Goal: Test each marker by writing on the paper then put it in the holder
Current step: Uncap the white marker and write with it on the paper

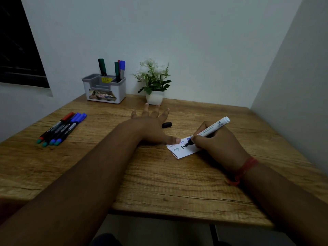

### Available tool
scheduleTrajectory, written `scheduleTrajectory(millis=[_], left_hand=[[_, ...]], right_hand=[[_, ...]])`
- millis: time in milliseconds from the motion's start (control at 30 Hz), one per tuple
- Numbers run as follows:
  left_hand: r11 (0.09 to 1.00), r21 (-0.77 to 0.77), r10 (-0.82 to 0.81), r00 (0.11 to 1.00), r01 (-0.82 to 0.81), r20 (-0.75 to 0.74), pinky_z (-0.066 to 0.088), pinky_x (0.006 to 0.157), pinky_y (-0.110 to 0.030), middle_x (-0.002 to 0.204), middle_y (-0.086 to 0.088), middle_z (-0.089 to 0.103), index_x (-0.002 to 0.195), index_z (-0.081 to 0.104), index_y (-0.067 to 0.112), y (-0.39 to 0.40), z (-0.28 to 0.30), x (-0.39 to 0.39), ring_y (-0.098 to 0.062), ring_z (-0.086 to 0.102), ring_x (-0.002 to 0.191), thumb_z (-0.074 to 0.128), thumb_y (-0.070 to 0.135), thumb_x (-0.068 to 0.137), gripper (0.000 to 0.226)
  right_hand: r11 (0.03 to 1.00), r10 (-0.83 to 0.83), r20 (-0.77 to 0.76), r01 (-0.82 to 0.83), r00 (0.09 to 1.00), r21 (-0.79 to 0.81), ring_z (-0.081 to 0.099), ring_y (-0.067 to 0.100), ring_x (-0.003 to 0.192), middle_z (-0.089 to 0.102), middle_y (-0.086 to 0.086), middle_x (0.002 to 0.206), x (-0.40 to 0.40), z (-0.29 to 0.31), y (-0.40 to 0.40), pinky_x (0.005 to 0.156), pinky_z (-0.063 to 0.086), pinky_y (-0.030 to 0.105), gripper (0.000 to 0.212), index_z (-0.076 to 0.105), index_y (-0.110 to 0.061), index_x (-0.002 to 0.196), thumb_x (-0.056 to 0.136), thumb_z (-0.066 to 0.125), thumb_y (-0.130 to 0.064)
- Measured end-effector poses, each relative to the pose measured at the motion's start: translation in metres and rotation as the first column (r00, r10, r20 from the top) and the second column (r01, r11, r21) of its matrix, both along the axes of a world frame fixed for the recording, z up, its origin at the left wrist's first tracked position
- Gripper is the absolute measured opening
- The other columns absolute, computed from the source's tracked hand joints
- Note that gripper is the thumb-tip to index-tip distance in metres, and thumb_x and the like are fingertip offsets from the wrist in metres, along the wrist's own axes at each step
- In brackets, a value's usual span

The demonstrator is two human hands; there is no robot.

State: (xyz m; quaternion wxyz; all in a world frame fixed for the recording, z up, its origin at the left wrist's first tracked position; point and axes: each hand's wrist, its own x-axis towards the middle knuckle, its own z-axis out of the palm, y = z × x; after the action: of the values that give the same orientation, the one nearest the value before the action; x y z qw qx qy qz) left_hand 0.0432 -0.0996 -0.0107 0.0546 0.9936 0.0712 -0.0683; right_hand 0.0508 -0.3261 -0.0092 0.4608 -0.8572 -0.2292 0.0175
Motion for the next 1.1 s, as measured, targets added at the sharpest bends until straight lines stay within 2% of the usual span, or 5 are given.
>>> scheduleTrajectory(millis=[400,600,733,967,1100], left_hand=[[1.0,-0.012,-0.003,1.0,0.003,-0.001,-0.01,0.114,-0.069,0.16,0.002,-0.032,0.153,-0.021,0.04,0.0001,0.0001,0.0004,-0.033,-0.032,0.145,0.044,0.097,0.06,0.127],[1.0,-0.005,-0.005,1.0,0.005,-0.003,-0.01,0.113,-0.069,0.16,0.002,-0.032,0.153,-0.021,0.04,0.0005,-0.0005,0.0014,-0.033,-0.033,0.145,0.043,0.097,0.059,0.127],[1.0,-0.005,-0.003,1.0,0.003,-0.009,-0.009,0.114,-0.069,0.161,0.002,-0.031,0.153,-0.021,0.04,0.0003,-0.0005,0.001,-0.033,-0.031,0.146,0.036,0.101,0.045,0.136],[1.0,-0.006,-0.006,1.0,0.006,-0.011,-0.01,0.114,-0.068,0.161,0.002,-0.031,0.153,-0.021,0.04,-0.0005,0.0006,-0.0006,-0.032,-0.032,0.145,0.041,0.099,0.053,0.131],[1.0,-0.011,-0.013,1.0,0.013,-0.004,-0.011,0.114,-0.068,0.161,0.002,-0.031,0.152,-0.022,0.04,-0.0014,0.0016,-0.0026,-0.031,-0.033,0.145,0.045,0.096,0.061,0.126]], right_hand=[[1.0,-0.013,-0.038,0.013,0.999,0.015,0.068,0.014,0.074,0.074,0.005,0.083,-0.0016,0.0024,-0.0025,0.059,0.048,0.03,0.013,0.067,-0.006,0.085,0.081,0.071,-0.018],[0.995,-0.069,-0.009,0.07,0.998,0.067,0.07,0.011,0.078,0.075,0.002,0.081,0.0023,0.0003,-0.0011,0.058,0.049,0.025,0.011,0.068,-0.009,0.083,0.081,0.07,-0.019],[0.996,-0.056,0.0,0.056,0.998,0.068,0.063,0.004,0.061,0.072,0.003,0.074,0.0025,-0.0006,-0.0007,0.047,0.041,0.014,0.009,0.066,-0.008,0.079,0.081,0.069,-0.016],[0.996,-0.076,-0.015,0.076,0.997,0.047,0.064,0.009,0.067,0.073,0.005,0.078,0.0047,-0.0008,-0.0009,0.054,0.043,0.023,0.012,0.066,-0.008,0.079,0.08,0.069,-0.019],[0.963,-0.113,-0.071,0.126,0.991,0.24,0.064,0.016,0.07,0.068,0.005,0.071,0.0075,-0.0001,-0.0032,0.059,0.044,0.029,0.014,0.061,-0.012,0.069,0.082,0.066,-0.013]])
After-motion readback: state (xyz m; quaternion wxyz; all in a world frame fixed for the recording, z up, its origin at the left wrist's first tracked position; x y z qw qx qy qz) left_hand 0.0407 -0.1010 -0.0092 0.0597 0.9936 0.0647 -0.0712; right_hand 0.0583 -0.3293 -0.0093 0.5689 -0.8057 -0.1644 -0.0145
